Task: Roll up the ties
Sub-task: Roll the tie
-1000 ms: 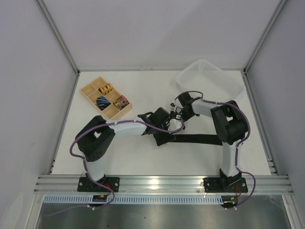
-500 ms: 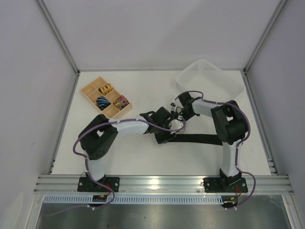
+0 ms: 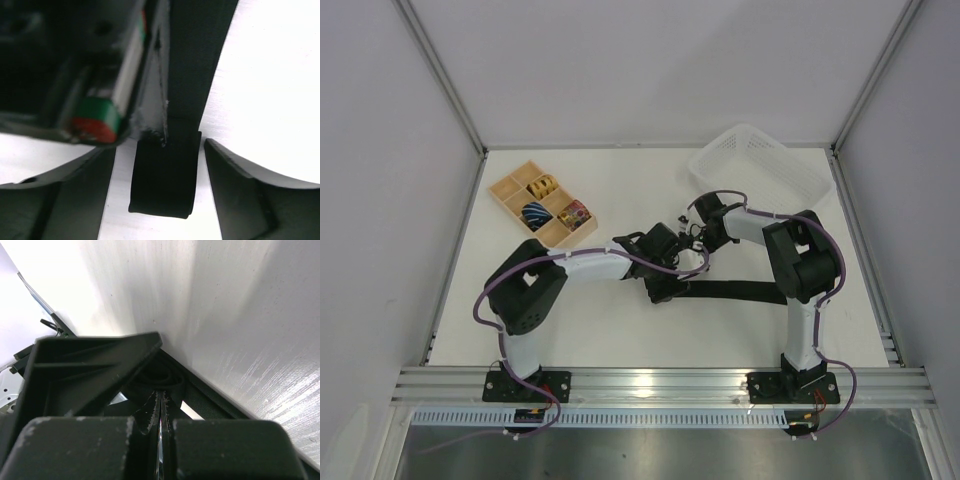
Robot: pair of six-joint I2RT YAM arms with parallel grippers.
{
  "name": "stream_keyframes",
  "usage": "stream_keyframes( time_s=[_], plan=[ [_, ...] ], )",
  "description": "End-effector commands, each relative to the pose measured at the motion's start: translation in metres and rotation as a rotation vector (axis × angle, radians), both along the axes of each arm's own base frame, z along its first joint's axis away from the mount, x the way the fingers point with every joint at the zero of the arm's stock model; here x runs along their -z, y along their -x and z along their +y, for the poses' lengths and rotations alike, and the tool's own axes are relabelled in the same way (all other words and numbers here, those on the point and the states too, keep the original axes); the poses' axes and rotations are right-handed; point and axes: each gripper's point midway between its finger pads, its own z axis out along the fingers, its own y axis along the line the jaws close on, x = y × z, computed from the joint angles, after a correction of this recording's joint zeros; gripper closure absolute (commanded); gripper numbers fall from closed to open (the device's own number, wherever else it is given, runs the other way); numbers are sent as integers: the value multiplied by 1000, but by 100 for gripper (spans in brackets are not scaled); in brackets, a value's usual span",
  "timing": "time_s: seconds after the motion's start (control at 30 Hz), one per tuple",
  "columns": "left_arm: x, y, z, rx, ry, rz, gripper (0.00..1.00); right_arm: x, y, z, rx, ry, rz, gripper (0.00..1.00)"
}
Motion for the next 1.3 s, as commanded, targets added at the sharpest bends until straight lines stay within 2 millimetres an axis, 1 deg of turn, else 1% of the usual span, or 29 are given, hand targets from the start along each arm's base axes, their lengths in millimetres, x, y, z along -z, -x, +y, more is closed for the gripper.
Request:
stream_keyframes(
  time_s=[0.0, 0.03, 0.1, 0.13, 0.17, 0.2, 0.23, 0.27, 0.37, 0.4, 0.43, 0.47, 0.5, 0.57, 0.6, 0.67, 0.7, 0.77, 0.8, 0.83, 0.93, 0.97, 1.03, 1.13, 1.2, 1.27],
  plan=[
    [6, 3, 10, -12, -41, 22, 20, -10, -9, 5, -5, -29, -34, 100],
    [1, 1, 8, -22, -29, 12, 19, -11, -9, 5, -3, -30, -30, 100],
    [-3, 1, 8, -39, -17, 14, 12, -13, -11, 7, -1, -35, -36, 100],
    [-7, 0, 6, -50, -3, 12, 11, -13, -10, 7, 0, -35, -35, 100],
    [-15, -1, 4, -60, 22, 8, 8, -14, -11, 8, 4, -38, -36, 100],
    [-21, -2, 4, -87, 51, 26, 1, -14, -11, 10, 0, -40, -39, 100],
    [-27, -3, 3, -98, 80, 23, 0, -14, -11, 10, 1, -41, -39, 100],
    [-44, -5, 1, -105, 126, 6, 0, -14, -10, 11, 2, -40, -34, 100],
    [-68, -8, 0, -155, 212, 1, 0, -15, -10, 14, -1, -44, -40, 100],
    [-88, -9, 1, -178, 264, -6, 0, -14, -10, 15, 1, -44, -41, 100],
    [-95, -11, 2, -195, 291, -14, 0, -14, -10, 16, 0, -46, -41, 100],
    [-106, -12, 3, -218, 319, -22, 0, -14, -10, 17, 0, -47, -42, 100],
    [-127, -16, 8, -266, 371, -31, 0, -15, -11, 18, 3, -50, -44, 100],
    [-148, -17, 12, -327, 451, -16, 0, -16, -12, 20, 2, -53, -48, 100],
    [-165, -20, 19, -420, 519, 24, 0, -16, -12, 21, 3, -53, -48, 100],
    [-172, -17, 23, -478, 581, 116, 0, -18, -12, 22, 3, -54, -54, 100],
    [-175, -18, 28, -555, 614, 193, 0, -19, -13, 23, 4, -56, -58, 100],
    [-170, -10, 29, -602, 630, 289, 0, -25, -15, 25, 9, -64, -68, 100],
    [-168, -7, 30, -652, 636, 353, 0, -26, -16, 25, 12, -67, -71, 100],
    [-164, -2, 30, -666, 643, 391, 0, -30, -16, 26, 17, -73, -73, 100],
    [-156, 8, 31, -736, 670, 504, 2, -44, -20, 30, 25, -94, -91, 100],
    [-156, 10, 31, -765, 678, 542, 3, -52, -22, 33, 22, -105, -106, 100],
    [-145, 13, 36, -819, 661, 572, 4, -59, -22, 35, 22, -109, -112, 100],
    [-135, 12, 45, -905, 653, 620, 5, -71, -20, 37, 17, -121, -128, 100],
    [-135, 8, 52, -950, 667, 630, 5, -76, -15, 39, 8, -130, -127, 100],
    [-133, 9, 56, -977, 671, 640, 4, -75, -10, 40, -6, -130, -118, 100]
  ],
)
